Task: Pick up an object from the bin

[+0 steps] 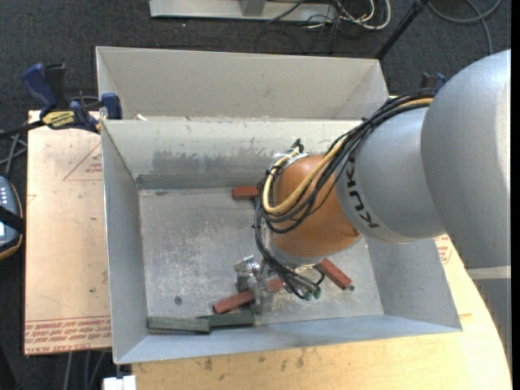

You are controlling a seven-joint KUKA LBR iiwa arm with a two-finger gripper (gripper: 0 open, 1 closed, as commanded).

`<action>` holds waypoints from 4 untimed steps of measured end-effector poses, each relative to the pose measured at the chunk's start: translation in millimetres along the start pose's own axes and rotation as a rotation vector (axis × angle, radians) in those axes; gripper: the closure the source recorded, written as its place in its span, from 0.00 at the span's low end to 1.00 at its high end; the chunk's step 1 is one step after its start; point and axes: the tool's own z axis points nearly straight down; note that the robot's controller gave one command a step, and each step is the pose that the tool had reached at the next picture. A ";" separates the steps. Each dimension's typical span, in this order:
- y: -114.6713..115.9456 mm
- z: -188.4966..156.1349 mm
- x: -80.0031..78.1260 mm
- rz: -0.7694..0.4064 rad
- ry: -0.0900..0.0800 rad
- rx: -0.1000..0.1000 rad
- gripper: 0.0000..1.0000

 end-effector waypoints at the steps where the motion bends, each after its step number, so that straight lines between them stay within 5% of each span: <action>1: 0.1 -2.4 0.6 0.000 0.002 0.000 1.00; 4: 1.1 -44.1 0.9 0.000 0.006 -0.001 1.00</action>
Offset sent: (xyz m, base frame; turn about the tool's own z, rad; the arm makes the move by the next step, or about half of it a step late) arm 0.0000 0.0001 0.0468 0.0000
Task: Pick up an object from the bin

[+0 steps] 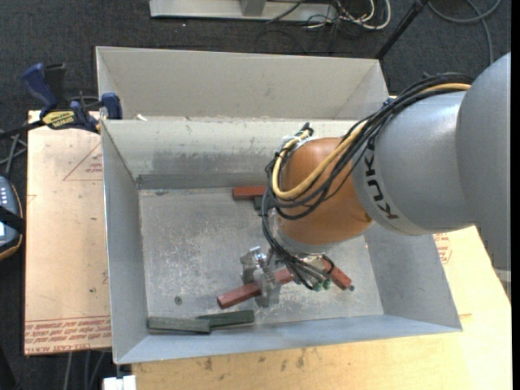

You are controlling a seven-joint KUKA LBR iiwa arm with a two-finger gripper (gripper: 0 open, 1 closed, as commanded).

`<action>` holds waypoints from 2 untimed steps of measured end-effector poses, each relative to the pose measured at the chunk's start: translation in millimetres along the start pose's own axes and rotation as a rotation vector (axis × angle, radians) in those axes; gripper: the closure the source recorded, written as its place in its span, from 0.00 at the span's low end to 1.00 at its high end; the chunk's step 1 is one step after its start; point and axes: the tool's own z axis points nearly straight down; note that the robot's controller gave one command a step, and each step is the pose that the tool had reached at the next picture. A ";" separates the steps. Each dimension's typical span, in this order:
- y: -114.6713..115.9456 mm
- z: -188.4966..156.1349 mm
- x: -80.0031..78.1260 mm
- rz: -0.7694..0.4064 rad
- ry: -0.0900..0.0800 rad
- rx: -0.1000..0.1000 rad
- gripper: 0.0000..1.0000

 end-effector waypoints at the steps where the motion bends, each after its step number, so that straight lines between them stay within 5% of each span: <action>1: 0.2 -10.5 -0.4 0.000 -0.001 0.000 1.00; 2: 0.2 -19.5 -1.1 0.001 -0.003 0.000 1.00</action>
Offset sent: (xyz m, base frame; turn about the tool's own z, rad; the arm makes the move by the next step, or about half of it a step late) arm 0.0001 -0.0001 0.0334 0.0000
